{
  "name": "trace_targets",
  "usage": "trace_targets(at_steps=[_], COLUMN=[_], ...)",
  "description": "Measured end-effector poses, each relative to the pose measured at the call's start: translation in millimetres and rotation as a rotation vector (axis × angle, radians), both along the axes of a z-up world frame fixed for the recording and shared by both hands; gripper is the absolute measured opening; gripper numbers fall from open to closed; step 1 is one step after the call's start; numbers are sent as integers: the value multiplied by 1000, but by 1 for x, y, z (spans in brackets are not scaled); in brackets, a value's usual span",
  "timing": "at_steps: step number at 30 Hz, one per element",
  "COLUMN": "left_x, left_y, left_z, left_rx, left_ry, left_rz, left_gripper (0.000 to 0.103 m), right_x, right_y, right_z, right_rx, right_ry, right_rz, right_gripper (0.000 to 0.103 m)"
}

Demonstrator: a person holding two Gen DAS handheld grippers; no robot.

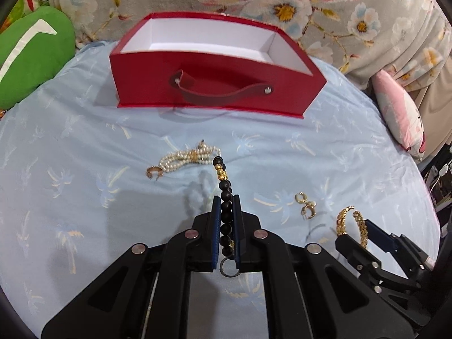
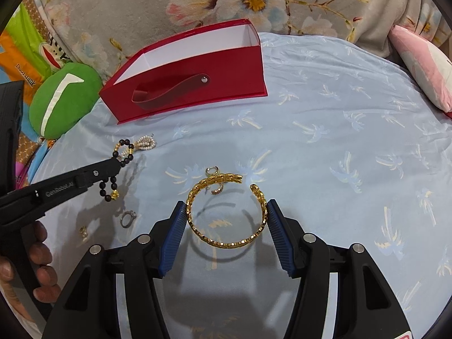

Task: Organize jewelry
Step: 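Carry the beaded bracelet and gold bangle over the red box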

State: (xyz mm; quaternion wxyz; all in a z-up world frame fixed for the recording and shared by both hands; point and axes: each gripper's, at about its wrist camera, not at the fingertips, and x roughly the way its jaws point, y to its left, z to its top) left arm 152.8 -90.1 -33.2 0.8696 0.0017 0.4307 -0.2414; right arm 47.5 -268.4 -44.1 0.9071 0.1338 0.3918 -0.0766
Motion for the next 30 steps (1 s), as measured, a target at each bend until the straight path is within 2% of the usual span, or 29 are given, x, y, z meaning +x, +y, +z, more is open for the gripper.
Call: trace_targets(at_steps=[5, 16, 24, 30], left_x=[-3, 1, 29, 74], left_y=[8, 24, 26, 13], left_z=[28, 97, 145, 170], left_rx=[-18, -53, -56, -57], left_ry=[-51, -199, -319, -379], left_rz=[12, 37, 65, 73], left_gripper=[7, 7, 7, 7], right_x=[3, 26, 56, 99], right_y=[2, 13, 13, 12], right_z=[17, 87, 147, 182], right_rx=[5, -50, -90, -158], right_ry=[-41, -200, -341, -413], right_rz=[15, 80, 108, 128], right_gripper=[56, 56, 56, 56])
